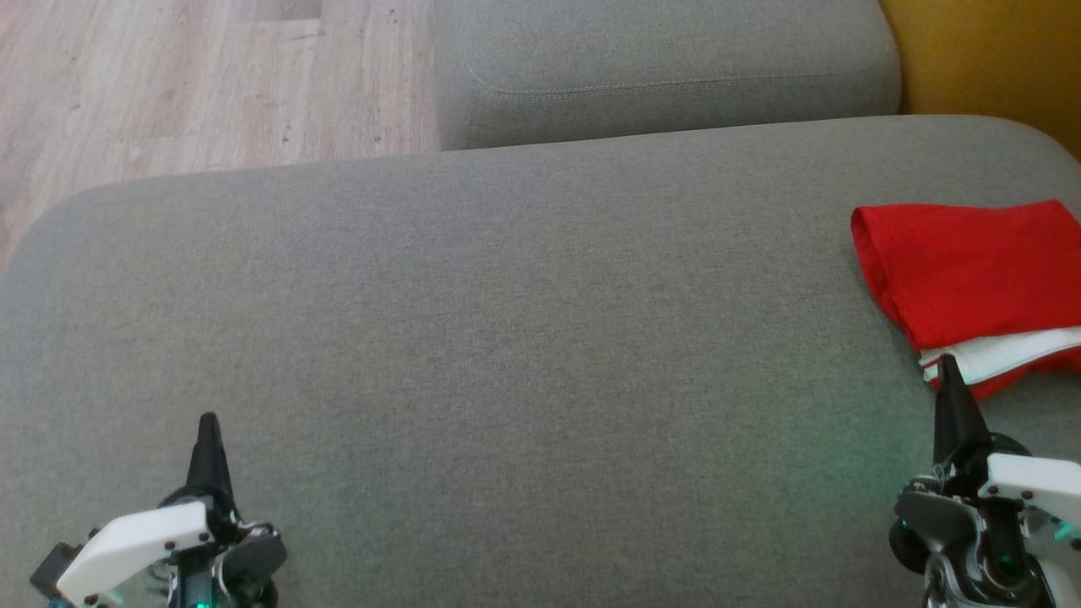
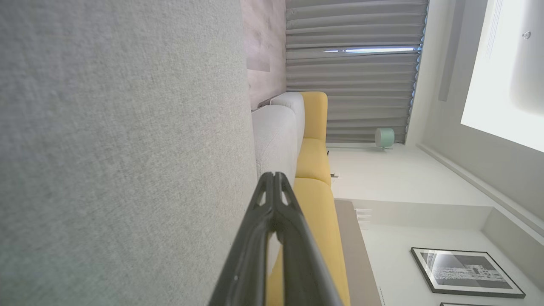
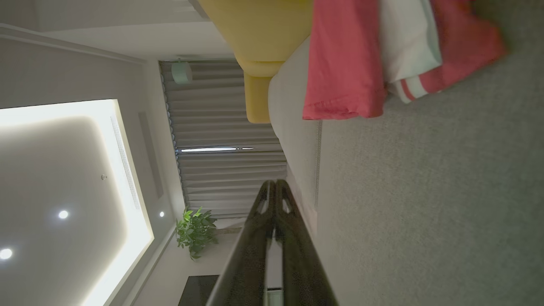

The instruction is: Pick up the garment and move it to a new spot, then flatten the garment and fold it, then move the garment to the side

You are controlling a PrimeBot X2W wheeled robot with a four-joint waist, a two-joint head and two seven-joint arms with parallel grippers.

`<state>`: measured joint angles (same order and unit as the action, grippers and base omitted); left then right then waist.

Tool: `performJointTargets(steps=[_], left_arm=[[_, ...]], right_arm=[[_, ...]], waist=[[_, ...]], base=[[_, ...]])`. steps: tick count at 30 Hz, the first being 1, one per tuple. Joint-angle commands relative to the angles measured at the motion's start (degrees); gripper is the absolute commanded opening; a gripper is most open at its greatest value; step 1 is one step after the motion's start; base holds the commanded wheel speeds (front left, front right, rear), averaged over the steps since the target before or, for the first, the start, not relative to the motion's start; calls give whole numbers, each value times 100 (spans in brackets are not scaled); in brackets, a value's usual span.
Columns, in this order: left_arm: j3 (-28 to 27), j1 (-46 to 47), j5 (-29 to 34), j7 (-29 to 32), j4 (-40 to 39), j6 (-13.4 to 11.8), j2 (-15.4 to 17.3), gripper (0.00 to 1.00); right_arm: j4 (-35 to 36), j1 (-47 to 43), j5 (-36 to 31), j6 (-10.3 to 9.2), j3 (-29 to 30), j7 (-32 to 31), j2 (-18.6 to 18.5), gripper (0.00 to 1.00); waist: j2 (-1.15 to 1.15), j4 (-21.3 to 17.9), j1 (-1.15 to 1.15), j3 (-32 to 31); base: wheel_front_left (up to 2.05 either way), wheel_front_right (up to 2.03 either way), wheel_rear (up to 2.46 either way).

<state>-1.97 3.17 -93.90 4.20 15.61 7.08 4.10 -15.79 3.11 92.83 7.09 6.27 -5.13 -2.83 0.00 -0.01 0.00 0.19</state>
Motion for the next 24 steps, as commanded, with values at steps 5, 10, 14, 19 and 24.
performJointTargets(steps=[5, 10, 14, 19, 24], left_arm=[[-227, 283, -17, 45, -167, 41, 42, 0], [-240, 284, -6, 56, -166, 41, 33, 0], [-250, 284, 2, 64, -166, 41, 25, 0], [-262, 285, 13, 74, -165, 41, 17, 0], [-274, 286, 22, 83, -164, 41, 9, 0]], right_arm=[[184, 296, 39, 40, -101, -35, -97, 0], [184, 297, 32, 40, -93, -41, -91, 0], [183, 297, 26, 40, -87, -46, -87, 0], [183, 298, 20, 40, -79, -52, -82, 0], [182, 298, 14, 40, -72, -58, -77, 0]], waist=[[0, 1, 0, -1], [0, 1, 0, -1], [0, 1, 0, -1], [0, 1, 0, -1], [0, 1, 0, -1]], base=[[0, 0, 0], [0, 0, 0], [0, 0, 0], [0, 0, 0], [0, 0, 0]])
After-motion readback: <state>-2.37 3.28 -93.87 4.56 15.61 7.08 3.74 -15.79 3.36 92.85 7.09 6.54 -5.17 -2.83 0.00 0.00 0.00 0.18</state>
